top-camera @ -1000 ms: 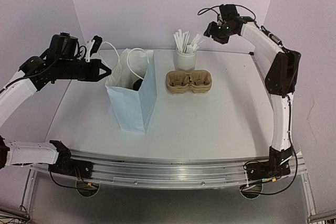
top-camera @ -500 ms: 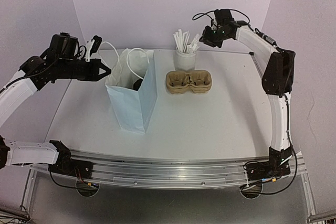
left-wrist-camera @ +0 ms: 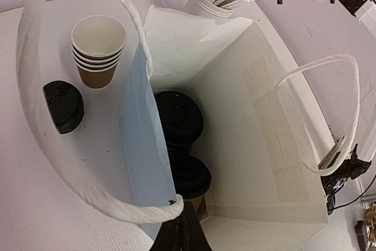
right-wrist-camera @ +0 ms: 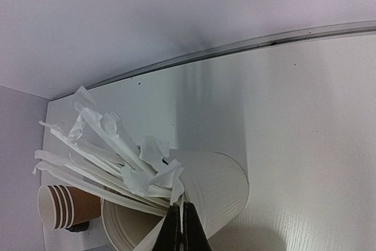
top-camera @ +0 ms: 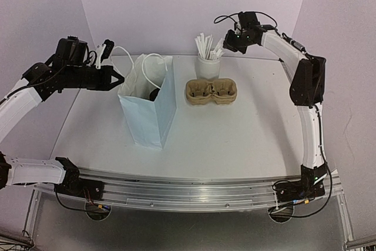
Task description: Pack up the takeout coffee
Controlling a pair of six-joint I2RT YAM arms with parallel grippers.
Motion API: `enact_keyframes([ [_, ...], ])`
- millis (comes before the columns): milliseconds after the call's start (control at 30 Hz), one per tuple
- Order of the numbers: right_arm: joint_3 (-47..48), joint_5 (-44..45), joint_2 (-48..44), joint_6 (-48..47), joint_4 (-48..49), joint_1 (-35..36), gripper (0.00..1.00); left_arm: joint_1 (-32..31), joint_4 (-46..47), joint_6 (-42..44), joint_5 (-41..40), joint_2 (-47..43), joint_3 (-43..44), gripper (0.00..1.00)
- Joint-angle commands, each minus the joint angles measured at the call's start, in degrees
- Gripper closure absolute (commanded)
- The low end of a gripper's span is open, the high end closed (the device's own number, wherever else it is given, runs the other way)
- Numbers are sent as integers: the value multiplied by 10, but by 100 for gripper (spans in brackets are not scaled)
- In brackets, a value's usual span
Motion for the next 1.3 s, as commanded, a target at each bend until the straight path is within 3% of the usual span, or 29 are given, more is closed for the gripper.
enact_keyframes([
  [0,-24,7,-51,-8,6,-2,100,4,3,9,-4,0,2,100],
  [567,-39,4,-208,-56,-2,5,100,4,9,3,6,-7,-5,100],
  [867,-33,-99,-305,-94,22,22,100,4,9,-13,-8,-13,-11,100],
  [1000,-66,-128,-343,-81,91,41,100,4,7,-52,-23,-17,-19,100],
  [1267,-4,-198,-271,-16,116,146,100,10,11,-111,-12,-23,-37,100],
])
